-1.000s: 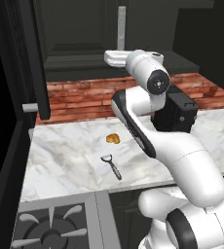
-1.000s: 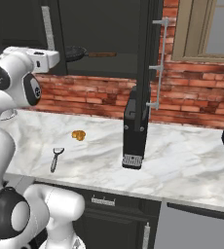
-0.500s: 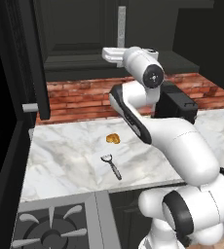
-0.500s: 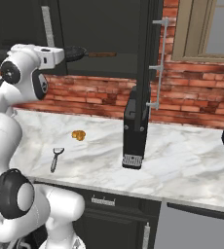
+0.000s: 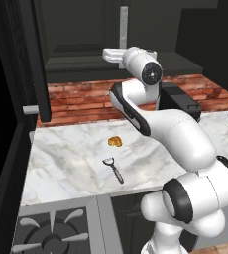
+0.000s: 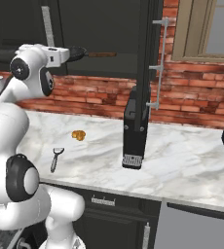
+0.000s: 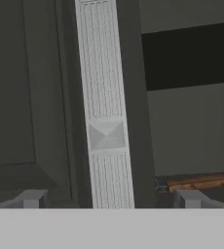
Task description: Pick the pan from the cabinet and place it on the stove. Then turn on the stove burner for the pan.
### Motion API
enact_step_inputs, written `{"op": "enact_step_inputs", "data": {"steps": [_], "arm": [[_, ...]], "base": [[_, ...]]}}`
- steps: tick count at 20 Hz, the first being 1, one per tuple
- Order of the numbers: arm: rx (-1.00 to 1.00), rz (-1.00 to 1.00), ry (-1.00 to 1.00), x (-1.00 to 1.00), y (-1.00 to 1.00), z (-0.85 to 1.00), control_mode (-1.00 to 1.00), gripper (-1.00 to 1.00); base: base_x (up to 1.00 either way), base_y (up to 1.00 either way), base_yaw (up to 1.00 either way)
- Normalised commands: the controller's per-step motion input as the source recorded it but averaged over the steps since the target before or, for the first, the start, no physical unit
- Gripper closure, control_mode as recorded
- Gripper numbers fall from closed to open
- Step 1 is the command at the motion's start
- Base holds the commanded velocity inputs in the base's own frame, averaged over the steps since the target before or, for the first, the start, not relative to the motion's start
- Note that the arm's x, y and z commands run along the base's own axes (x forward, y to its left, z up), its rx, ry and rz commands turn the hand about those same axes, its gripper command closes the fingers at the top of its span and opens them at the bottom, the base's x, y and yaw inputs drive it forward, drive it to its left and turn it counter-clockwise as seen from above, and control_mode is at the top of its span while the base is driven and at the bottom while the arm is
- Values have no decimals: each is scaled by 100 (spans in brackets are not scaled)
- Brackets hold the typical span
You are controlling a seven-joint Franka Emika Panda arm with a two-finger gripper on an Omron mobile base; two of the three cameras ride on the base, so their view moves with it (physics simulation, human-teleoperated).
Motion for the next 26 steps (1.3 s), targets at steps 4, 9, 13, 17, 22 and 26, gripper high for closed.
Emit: {"op": "enact_step_inputs", "data": {"steps": [4,9,13,17,22,26], "arm": [[0,0,3,27,3,-2,-100,-100],[0,0,4,28,3,-4,-100,-100],[0,0,6,27,10,-5,-100,100],[0,0,3,18,8,0,-100,100],[-1,0,6,7,9,-4,-100,100],[-3,0,5,4,7,-7,-100,100]], "base": [[0,0,0],[0,0,0],[0,0,0],[0,0,0],[0,0,0],[0,0,0]]}}
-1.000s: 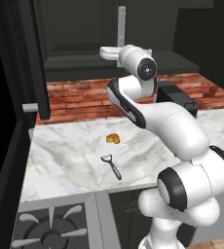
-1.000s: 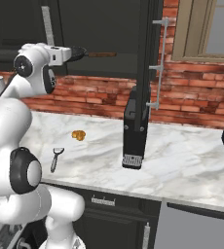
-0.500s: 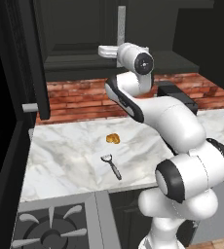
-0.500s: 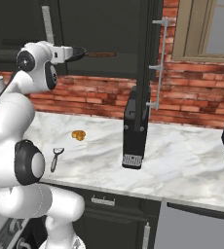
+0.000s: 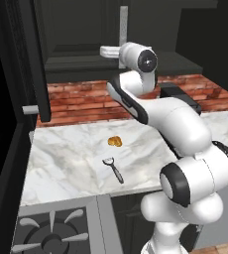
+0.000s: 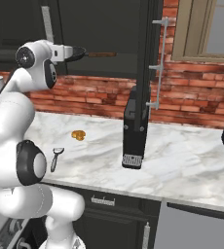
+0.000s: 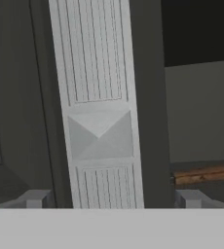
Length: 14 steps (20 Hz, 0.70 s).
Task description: Pick the pan from the cabinet and place it on the stove. Then turn on the stove burner for the pan.
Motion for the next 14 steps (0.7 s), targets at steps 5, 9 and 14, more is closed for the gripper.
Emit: {"op": "enact_step_inputs", "data": {"steps": [5,9,14], "arm": [[2,7,0,18,-24,-3,-100,100],[4,9,-3,12,-41,0,-100,100],[3,10,-1,17,-31,-4,-100,100]], "base": [[0,0,0],[0,0,0],[0,0,0]]}}
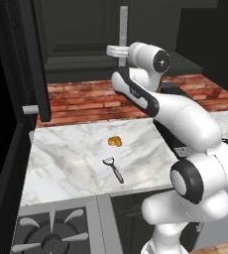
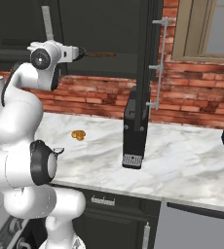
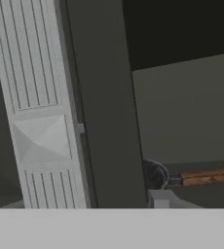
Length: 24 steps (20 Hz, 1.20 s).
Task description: Pick the pan from the cabinet and place it on the stove. Then turn on the stove burner for the pan.
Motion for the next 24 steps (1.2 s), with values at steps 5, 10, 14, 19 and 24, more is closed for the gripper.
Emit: {"op": "enact_step_inputs", "data": {"steps": [5,10,14,19,24], "arm": [[-1,4,2,11,2,-6,-100,100],[0,0,0,1,1,0,-100,100],[0,0,0,10,3,-1,-100,100],[0,0,0,14,8,-3,-100,100],[0,0,0,12,11,-3,-100,100]], "base": [[0,0,0],[0,0,0],[0,0,0],[0,0,0],[0,0,0]]}}
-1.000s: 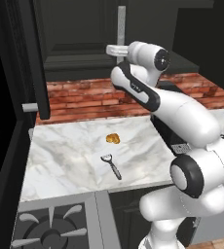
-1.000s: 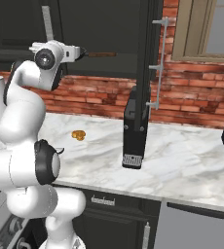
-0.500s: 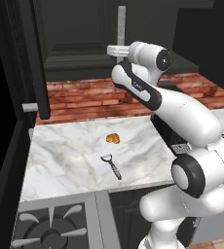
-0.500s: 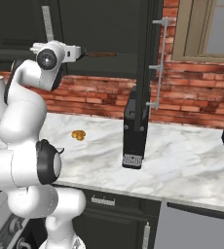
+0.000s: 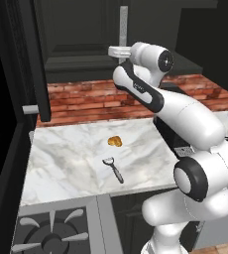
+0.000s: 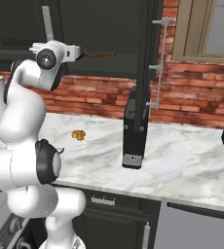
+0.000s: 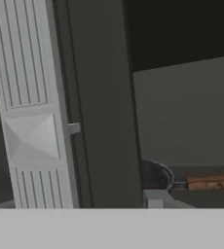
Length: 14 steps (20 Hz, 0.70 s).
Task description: Pick the pan from the cabinet and place it on the stove. Then turn on the stove burner for the pan.
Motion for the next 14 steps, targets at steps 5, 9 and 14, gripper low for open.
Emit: {"op": "enact_step_inputs", "data": {"steps": [5,9,14], "arm": [[0,0,0,5,30,-3,-100,100],[-5,0,0,0,52,-5,-100,100],[-5,0,0,-1,58,-5,-100,100]], "base": [[0,0,0],[0,0,0],[0,0,0]]}}
